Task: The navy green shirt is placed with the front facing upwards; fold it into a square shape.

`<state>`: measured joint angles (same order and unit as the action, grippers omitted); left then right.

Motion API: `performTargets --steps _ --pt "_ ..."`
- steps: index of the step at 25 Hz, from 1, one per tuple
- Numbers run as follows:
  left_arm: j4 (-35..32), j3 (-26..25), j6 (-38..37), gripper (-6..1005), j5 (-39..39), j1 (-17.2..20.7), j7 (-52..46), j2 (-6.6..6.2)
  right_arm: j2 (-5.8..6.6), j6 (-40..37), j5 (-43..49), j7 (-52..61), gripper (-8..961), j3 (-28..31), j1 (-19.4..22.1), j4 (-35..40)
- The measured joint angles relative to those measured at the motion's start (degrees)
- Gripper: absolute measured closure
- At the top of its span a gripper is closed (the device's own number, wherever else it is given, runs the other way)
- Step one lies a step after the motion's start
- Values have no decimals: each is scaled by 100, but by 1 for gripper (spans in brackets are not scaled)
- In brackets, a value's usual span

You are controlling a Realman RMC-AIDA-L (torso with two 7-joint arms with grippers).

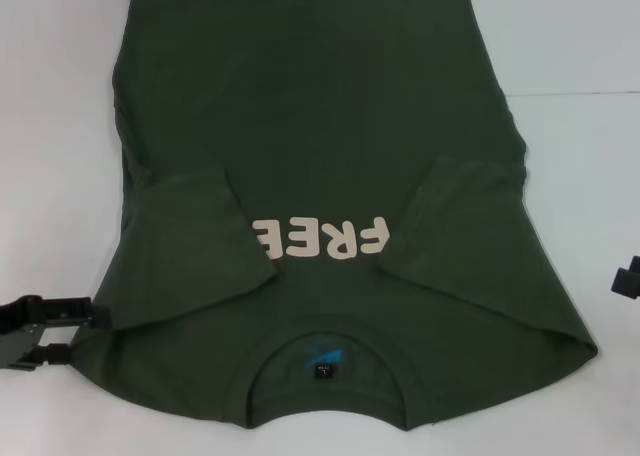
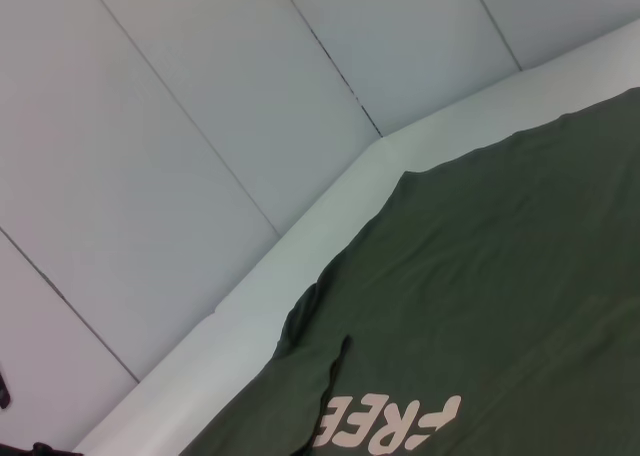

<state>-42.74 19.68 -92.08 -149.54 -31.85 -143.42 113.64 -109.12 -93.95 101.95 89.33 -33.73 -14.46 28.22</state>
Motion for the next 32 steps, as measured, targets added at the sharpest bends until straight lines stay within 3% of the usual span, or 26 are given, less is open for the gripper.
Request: performTargets --steps 9,32 --pt "-69 -52 3 87 -244 -23 -87 -81 -2 4 0 9 158 -5 -39 0" --pt "214 -8 33 89 -241 -256 -90 -15 -11 28 0 25 157 -11 -57 -13"
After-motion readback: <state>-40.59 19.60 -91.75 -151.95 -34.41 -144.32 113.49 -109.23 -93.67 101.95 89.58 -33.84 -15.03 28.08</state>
